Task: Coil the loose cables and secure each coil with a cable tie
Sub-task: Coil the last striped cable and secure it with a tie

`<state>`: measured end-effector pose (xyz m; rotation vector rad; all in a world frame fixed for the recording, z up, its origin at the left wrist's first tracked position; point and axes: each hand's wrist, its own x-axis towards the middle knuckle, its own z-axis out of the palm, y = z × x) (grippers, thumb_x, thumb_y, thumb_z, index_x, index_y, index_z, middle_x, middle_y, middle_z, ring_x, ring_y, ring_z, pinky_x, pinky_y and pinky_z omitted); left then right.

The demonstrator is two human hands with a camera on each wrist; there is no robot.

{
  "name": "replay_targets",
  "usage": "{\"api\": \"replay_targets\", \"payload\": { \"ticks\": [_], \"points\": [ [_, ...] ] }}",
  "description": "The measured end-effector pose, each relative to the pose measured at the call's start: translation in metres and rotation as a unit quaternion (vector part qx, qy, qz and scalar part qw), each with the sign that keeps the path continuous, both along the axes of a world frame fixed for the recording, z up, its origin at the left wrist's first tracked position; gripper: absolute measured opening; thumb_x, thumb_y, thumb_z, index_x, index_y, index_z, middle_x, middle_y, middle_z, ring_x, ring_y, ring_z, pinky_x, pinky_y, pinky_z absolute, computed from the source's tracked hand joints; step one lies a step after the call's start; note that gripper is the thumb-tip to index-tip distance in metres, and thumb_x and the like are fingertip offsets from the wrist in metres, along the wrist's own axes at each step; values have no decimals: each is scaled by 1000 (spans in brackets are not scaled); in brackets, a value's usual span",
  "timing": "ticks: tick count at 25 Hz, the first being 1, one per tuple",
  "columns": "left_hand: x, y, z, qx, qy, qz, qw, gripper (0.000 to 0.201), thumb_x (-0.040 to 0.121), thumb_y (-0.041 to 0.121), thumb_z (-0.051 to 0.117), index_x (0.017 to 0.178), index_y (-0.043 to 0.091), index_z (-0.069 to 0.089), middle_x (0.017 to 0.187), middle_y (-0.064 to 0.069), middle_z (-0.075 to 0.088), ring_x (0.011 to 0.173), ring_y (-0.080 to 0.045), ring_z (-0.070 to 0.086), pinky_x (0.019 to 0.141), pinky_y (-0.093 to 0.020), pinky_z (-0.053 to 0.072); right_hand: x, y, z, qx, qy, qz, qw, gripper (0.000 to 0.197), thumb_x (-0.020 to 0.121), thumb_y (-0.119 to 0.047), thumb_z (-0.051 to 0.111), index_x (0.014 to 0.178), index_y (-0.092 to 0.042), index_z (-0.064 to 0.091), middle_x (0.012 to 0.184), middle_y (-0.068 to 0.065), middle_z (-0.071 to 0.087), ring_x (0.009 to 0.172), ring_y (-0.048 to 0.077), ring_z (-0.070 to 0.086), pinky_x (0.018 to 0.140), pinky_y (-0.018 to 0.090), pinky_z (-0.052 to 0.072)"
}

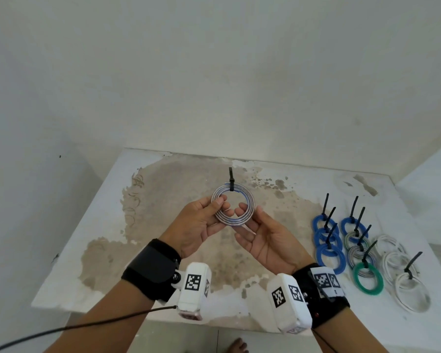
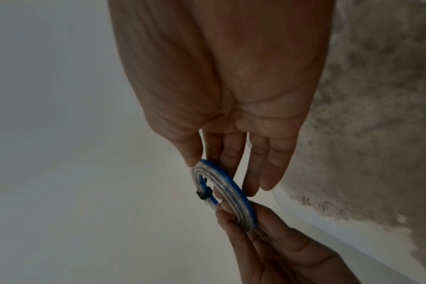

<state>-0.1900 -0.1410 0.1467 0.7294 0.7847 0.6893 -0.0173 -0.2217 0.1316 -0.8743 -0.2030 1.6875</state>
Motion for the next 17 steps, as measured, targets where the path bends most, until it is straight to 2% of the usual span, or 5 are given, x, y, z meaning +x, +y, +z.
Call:
{"api": "replay_targets", "payload": {
  "ticks": [6,9,13,15,17],
  "points": [
    [-28,-3,-1,-37,-22,0,999,15,101,17,54,105,8,65,91,-6,73,81,-12,74,71,-24,60,-37,-9,0,20,9,-10,1000,32,100,-26,52,124,-14,69,126,4,69,110,20,69,82,29,57],
    [-31,-11,-9,-47,-11,-18,999,18,101,21,54,110,11,66,98,-3,74,85,-12,74,70,-25,59,-47,-24,2,21,-39,-26,999,32,98,-25,55,125,-16,67,120,1,71,107,18,69,80,28,56],
    [-38,-33,-44,21,161,-99,982,27,102,34,53,124,20,60,121,2,68,103,-24,70,81,-37,57,-38,-58,-4,-12,-137,-66,988,22,97,-28,58,114,-20,69,108,-4,73,91,12,66,71,26,43],
    [-57,-48,-75,31,243,-157,957,28,102,36,51,121,20,64,119,1,71,101,-24,70,80,-35,54,-23,-78,-11,-43,-235,-63,969,18,102,-25,55,114,-20,69,105,-4,73,87,10,66,69,25,37],
    [-79,-66,-102,-22,298,-194,934,27,103,33,52,113,16,71,110,-4,75,97,-26,71,80,-36,52,-7,-97,-19,-72,-365,-38,927,18,104,-23,54,110,-21,71,102,-3,73,85,5,66,69,21,40]
  ]
}}
